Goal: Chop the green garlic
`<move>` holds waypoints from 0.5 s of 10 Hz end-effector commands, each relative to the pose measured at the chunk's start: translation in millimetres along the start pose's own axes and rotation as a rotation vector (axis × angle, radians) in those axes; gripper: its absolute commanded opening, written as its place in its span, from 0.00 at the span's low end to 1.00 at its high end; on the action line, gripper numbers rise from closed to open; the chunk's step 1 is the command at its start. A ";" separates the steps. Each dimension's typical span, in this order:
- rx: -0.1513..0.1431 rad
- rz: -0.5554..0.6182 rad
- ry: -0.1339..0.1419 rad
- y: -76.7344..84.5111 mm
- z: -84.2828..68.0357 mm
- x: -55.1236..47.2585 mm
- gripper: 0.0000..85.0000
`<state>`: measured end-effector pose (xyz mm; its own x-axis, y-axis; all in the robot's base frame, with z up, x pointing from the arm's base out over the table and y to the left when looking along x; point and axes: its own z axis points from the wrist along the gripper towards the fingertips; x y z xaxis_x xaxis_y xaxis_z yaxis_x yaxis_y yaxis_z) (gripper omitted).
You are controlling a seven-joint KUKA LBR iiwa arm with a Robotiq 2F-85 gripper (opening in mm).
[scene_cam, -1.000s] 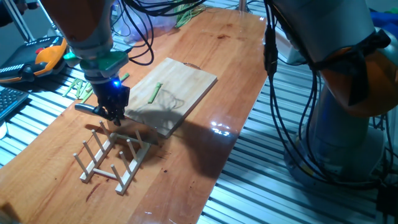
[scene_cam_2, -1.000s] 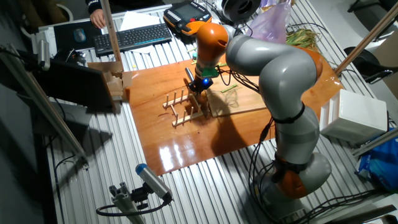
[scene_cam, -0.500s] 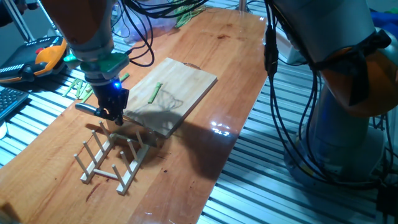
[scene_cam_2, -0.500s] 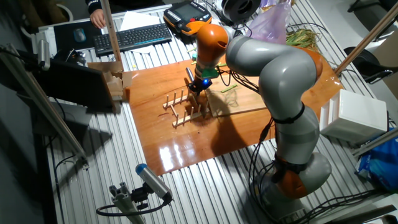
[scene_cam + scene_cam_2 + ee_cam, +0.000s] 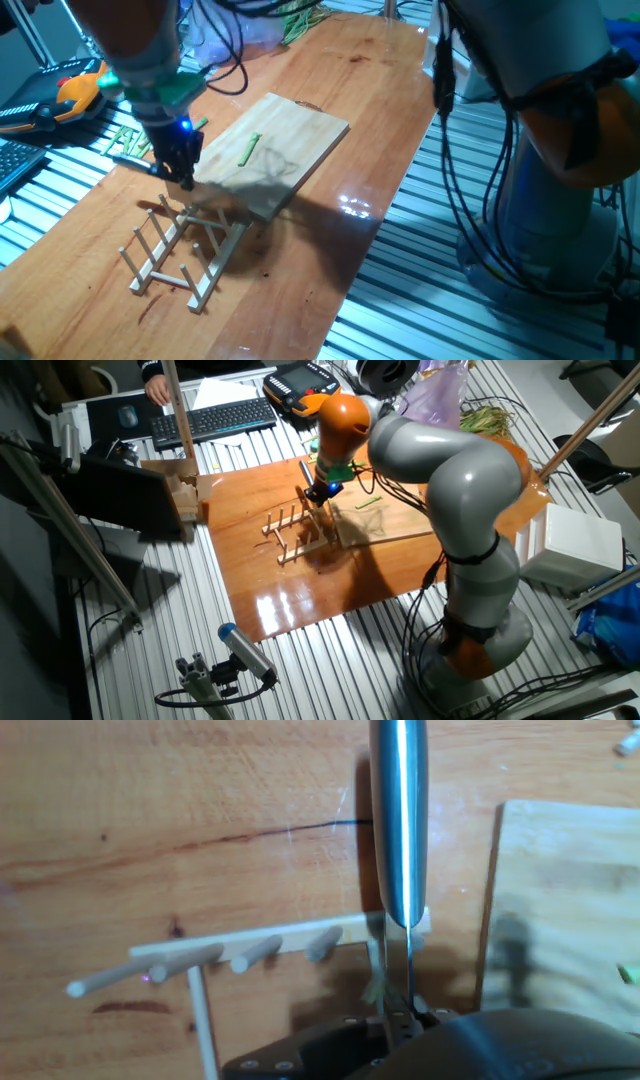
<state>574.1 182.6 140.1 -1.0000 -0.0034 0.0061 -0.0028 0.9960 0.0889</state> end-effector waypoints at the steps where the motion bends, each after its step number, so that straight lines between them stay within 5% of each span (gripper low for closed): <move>1: -0.001 0.016 0.004 1.2 -48.1 1.9 0.00; 2: -0.011 0.030 -0.003 -1.1 -65.2 3.8 0.00; 5: -0.008 0.028 -0.052 -14.0 -78.3 10.2 0.00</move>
<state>563.6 160.3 190.9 -0.9984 0.0336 -0.0451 0.0290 0.9946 0.0992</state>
